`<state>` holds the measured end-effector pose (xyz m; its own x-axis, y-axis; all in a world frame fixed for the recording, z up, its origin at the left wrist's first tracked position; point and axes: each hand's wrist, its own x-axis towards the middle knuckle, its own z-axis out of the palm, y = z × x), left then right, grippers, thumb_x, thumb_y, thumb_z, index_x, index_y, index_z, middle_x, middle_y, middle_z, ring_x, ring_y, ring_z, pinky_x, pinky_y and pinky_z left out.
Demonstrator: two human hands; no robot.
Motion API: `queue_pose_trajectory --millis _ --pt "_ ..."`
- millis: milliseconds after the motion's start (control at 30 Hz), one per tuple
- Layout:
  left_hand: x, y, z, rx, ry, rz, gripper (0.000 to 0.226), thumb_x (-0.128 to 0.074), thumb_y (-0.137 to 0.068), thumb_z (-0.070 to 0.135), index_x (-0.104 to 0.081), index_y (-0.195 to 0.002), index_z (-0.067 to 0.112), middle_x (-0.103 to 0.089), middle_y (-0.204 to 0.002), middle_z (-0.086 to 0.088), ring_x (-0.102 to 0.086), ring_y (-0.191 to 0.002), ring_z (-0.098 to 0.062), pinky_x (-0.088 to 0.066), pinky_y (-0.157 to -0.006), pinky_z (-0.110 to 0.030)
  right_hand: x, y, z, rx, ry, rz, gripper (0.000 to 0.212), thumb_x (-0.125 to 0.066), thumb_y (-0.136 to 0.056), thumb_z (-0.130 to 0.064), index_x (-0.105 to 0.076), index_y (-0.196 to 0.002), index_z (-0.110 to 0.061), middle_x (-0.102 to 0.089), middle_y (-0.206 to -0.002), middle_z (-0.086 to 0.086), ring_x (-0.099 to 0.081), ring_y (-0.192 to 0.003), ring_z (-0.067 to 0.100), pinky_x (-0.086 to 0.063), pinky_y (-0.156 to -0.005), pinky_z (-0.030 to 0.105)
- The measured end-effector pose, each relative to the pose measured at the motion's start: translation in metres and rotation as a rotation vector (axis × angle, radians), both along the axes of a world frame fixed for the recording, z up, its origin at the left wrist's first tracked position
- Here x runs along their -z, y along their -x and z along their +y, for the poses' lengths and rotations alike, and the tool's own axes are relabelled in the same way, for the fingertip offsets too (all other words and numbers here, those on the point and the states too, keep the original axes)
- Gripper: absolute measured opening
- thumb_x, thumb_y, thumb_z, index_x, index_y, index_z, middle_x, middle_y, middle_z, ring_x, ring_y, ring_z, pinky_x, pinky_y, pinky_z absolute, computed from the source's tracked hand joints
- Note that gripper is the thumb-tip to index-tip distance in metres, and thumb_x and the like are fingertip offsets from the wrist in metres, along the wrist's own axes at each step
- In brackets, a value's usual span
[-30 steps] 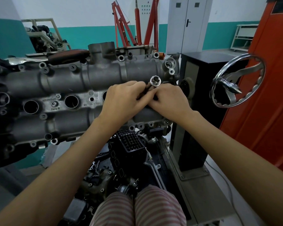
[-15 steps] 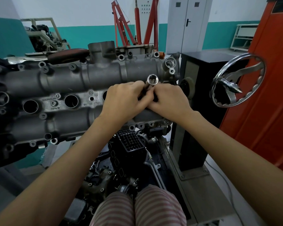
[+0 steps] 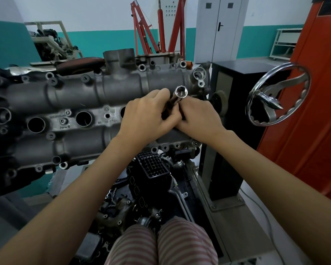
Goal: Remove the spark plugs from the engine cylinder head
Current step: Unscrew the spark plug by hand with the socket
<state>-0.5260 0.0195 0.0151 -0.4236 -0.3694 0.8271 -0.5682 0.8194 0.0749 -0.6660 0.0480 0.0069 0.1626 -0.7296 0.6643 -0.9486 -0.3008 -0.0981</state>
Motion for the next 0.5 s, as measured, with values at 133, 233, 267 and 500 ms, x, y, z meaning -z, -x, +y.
queue_pose_trajectory --millis 133,233,267,500 --pt "0.0013 0.0 -0.0022 -0.01 0.017 -0.005 0.042 -0.041 -0.084 0.039 -0.056 -0.066 0.003 -0.055 -0.056 -0.006 -0.048 -0.045 -0.027 -0.029 -0.046 -0.026 0.0008 0.0011 -0.0015 0.035 -0.031 0.027 0.025 -0.047 -0.086 -0.04 -0.042 -0.079 -0.017 -0.047 -0.066 -0.006 -0.053 -0.062 0.022 -0.031 -0.053 0.03" --pt "0.002 -0.0015 -0.0046 -0.001 0.016 0.017 0.051 -0.044 -0.087 0.043 -0.055 -0.057 0.003 -0.051 -0.048 -0.007 -0.048 -0.043 -0.026 -0.03 -0.044 -0.028 0.0003 0.0008 -0.0021 0.031 -0.01 0.007 0.025 -0.05 -0.086 -0.04 -0.059 -0.083 -0.017 -0.062 -0.074 0.003 -0.059 -0.071 0.024 -0.031 -0.056 0.029" --pt "0.002 -0.0016 -0.0048 -0.001 0.018 0.013 0.053 -0.044 -0.088 0.045 -0.056 -0.057 0.003 -0.052 -0.048 -0.008 -0.049 -0.044 -0.026 -0.03 -0.044 -0.028 0.0003 0.0004 -0.0016 0.02 0.004 -0.008 0.024 -0.05 -0.087 -0.037 -0.063 -0.086 -0.017 -0.065 -0.076 0.005 -0.06 -0.074 0.025 -0.03 -0.057 0.028" --pt "0.0008 -0.0006 -0.001 -0.003 0.002 0.008 0.046 -0.04 -0.083 0.043 -0.059 -0.071 0.003 -0.054 -0.058 -0.004 -0.051 -0.049 -0.026 -0.036 -0.045 -0.029 -0.0003 -0.0017 0.002 -0.04 0.033 -0.043 0.027 -0.042 -0.082 -0.034 -0.056 -0.086 -0.011 -0.04 -0.068 -0.014 -0.047 -0.06 0.015 -0.028 -0.047 0.026"
